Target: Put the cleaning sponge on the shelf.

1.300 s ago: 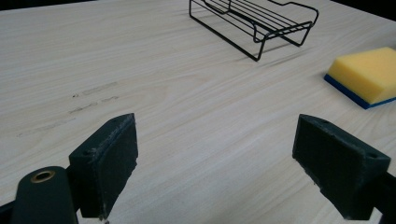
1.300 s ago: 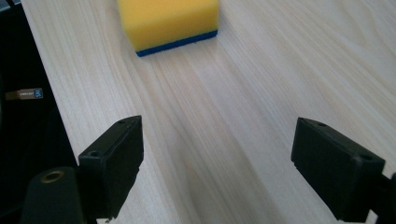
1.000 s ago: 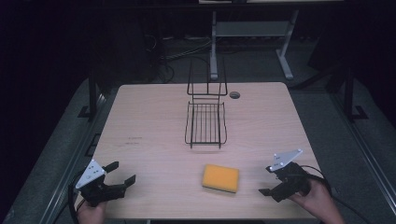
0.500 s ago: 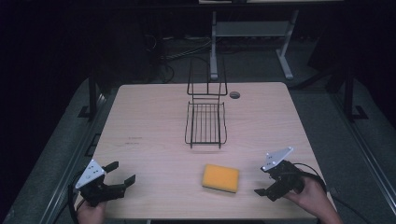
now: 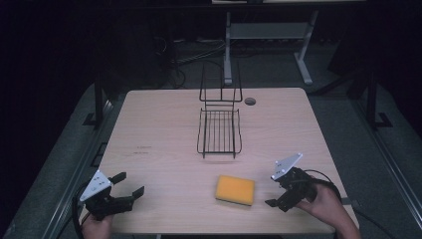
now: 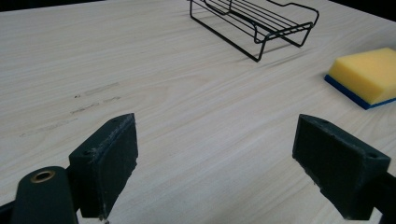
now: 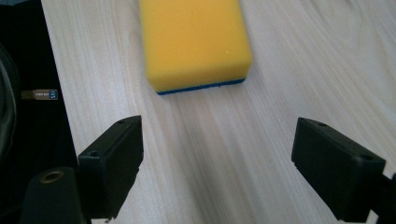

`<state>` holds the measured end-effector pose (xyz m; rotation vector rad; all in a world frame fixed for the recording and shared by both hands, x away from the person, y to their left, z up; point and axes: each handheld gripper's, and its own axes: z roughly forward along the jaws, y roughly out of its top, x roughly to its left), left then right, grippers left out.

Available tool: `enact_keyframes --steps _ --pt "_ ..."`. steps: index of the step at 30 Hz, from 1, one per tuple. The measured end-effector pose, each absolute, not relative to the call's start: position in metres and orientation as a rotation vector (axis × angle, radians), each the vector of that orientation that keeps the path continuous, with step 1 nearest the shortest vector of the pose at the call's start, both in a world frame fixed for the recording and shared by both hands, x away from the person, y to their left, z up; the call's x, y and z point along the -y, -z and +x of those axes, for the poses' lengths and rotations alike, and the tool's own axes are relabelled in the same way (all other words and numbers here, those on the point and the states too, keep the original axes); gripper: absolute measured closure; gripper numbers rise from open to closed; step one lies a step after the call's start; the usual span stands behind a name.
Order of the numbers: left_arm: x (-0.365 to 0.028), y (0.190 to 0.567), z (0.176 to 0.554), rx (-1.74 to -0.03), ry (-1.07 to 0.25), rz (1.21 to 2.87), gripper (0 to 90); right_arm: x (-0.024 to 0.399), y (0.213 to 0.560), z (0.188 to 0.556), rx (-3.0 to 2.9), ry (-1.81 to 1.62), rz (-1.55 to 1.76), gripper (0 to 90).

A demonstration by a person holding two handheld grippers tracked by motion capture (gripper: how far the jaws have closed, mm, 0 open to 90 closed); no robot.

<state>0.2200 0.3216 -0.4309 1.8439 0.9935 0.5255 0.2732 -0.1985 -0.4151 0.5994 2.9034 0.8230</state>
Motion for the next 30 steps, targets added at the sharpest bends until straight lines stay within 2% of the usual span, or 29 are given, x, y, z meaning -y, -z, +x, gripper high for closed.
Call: enact_keyframes --steps 30 --pt "-0.323 0.431 0.22 -0.991 -0.524 1.844 13.4 0.177 0.41 0.284 -2.949 -0.79 0.535 16.3"
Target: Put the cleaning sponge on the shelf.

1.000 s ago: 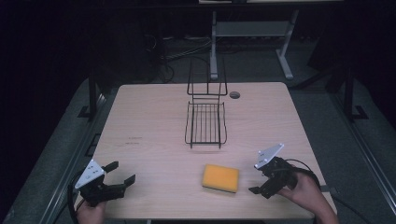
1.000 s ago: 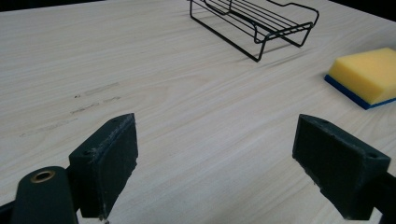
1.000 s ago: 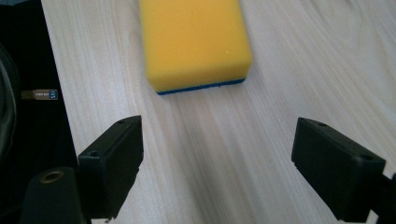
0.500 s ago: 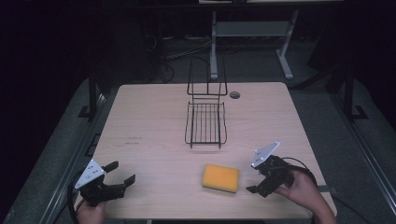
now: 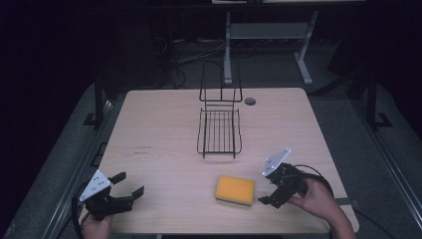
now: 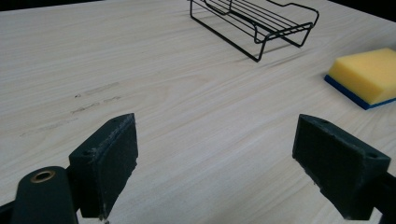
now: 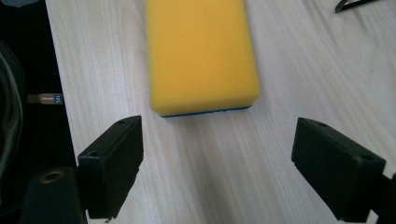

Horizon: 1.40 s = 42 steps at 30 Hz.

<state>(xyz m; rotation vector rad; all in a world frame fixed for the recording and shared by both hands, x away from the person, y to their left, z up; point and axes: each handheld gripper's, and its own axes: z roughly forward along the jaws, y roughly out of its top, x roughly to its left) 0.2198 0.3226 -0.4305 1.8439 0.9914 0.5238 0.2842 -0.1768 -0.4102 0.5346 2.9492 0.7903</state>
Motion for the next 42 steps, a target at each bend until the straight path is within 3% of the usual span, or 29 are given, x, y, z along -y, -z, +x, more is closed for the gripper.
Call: enact_keyframes --steps 42 --pt "-0.322 0.43 0.22 -0.989 -0.525 1.853 13.4 0.128 0.412 0.299 -3.023 -0.773 0.41 15.7"
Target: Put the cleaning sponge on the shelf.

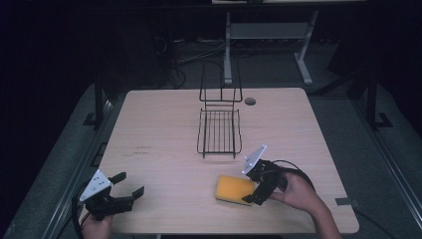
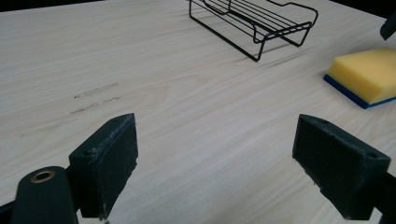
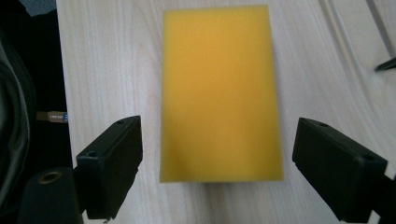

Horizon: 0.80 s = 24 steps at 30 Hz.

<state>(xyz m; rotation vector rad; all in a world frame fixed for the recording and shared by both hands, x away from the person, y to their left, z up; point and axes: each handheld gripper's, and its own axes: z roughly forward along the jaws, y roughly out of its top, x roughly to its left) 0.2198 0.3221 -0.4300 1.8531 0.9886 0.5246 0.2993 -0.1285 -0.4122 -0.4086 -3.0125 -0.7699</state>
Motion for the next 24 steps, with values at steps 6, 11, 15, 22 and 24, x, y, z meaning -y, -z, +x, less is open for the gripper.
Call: enact_keyframes --steps 6,11,15,22,24 --pt "-0.322 0.43 0.22 -0.988 -0.526 1.854 13.4 0.12 0.415 0.302 3.005 0.763 -0.391 15.7" --pt "-0.322 0.43 0.22 -0.988 -0.524 1.854 13.4 0.116 0.417 0.303 3.006 0.752 -0.382 15.7" --pt "-0.321 0.43 0.22 -0.989 -0.522 1.854 13.4 0.113 0.421 0.306 3.001 0.737 -0.38 15.7" --pt "-0.321 0.43 0.22 -0.985 -0.521 1.856 13.4 0.109 0.425 0.309 2.998 0.718 -0.377 15.7" --pt "-0.321 0.43 0.22 -0.986 -0.521 1.856 13.4 0.107 0.426 0.309 2.999 0.712 -0.381 15.7"
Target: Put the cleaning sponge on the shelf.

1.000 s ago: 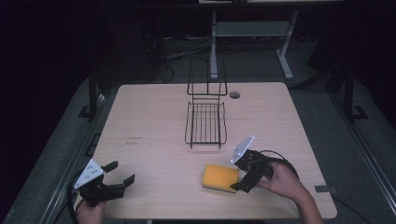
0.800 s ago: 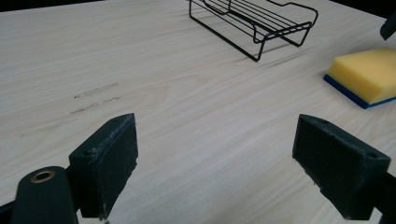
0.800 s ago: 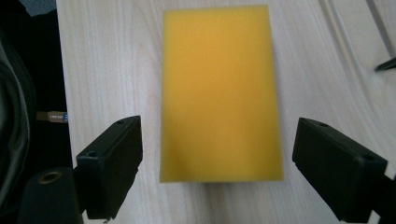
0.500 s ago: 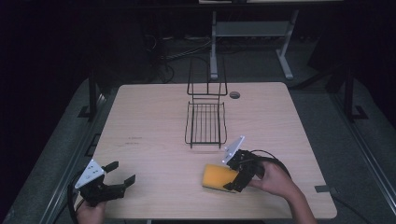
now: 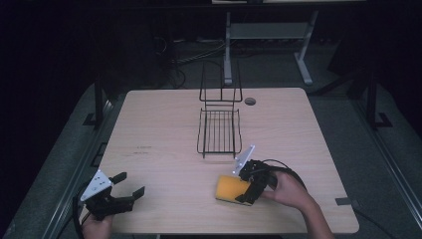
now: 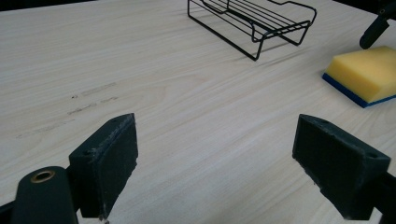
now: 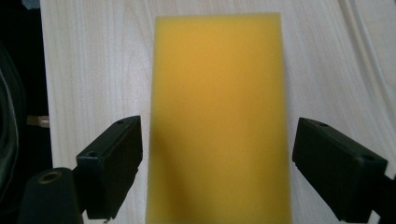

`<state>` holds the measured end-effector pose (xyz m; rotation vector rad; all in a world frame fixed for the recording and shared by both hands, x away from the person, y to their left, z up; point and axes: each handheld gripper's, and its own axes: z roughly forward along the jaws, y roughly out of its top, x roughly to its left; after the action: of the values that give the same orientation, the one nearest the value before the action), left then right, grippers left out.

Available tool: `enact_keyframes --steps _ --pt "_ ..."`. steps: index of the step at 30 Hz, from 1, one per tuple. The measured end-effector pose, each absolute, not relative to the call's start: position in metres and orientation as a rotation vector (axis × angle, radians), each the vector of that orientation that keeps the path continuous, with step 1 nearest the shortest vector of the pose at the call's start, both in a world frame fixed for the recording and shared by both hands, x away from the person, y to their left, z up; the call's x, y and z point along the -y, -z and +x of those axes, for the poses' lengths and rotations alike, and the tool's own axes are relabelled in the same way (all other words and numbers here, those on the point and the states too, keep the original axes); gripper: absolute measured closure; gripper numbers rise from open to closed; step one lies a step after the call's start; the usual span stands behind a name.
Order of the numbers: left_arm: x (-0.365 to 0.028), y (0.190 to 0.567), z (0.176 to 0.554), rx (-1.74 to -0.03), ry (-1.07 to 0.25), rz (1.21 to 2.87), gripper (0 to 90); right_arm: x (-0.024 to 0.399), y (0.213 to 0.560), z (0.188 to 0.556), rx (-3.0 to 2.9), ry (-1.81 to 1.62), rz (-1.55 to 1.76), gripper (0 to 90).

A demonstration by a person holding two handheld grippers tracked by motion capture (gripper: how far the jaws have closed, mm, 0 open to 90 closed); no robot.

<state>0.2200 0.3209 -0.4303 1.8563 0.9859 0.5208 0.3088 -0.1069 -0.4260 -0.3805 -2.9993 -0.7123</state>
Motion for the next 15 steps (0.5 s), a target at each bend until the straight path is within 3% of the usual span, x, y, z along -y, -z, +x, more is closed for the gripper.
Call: enact_keyframes --steps 15 --pt "-0.32 0.43 0.22 -0.981 -0.52 1.863 13.4 0.095 0.437 0.31 3.02 0.689 -0.343 15.7"
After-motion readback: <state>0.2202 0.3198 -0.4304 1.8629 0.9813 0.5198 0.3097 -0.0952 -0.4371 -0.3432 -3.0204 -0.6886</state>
